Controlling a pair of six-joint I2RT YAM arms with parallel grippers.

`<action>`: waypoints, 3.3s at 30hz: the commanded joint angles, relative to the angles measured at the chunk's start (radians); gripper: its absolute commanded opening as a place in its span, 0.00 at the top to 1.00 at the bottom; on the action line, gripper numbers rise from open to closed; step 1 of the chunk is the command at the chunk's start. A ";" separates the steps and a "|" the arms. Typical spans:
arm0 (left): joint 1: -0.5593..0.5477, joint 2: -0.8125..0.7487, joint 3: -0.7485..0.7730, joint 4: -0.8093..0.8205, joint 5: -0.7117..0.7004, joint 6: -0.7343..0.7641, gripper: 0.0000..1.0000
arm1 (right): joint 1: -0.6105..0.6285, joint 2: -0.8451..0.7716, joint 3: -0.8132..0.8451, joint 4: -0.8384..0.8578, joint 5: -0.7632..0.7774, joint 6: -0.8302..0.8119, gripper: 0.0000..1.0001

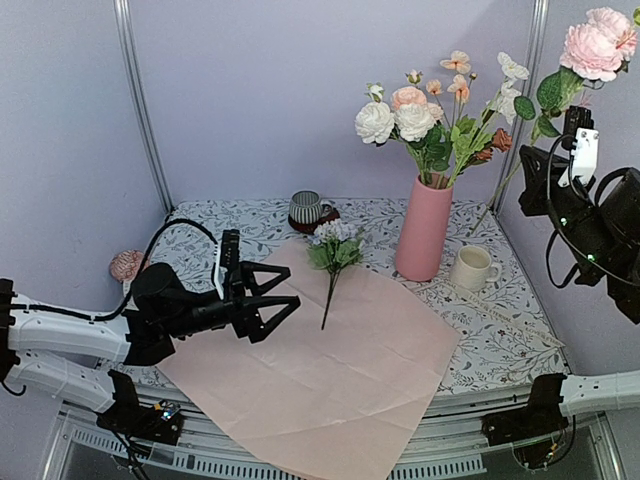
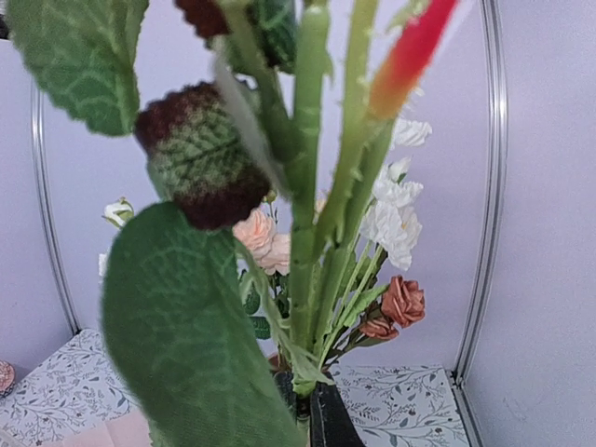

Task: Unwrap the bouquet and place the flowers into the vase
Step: Place the fake flower in the vase.

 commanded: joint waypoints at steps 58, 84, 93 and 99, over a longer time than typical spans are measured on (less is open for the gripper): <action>-0.007 -0.032 -0.012 -0.022 -0.025 0.039 0.03 | -0.546 0.565 0.192 0.195 -0.544 0.198 0.98; -0.003 0.053 0.085 -0.198 -0.135 0.012 0.04 | -0.553 0.511 0.014 -0.074 -0.795 0.320 0.30; 0.043 0.240 0.255 -0.440 -0.233 -0.063 0.19 | -0.553 0.325 -0.274 0.093 -1.100 0.352 0.24; 0.080 0.404 0.409 -0.639 -0.247 -0.101 0.43 | -0.547 0.309 -0.368 0.207 -1.206 0.367 0.27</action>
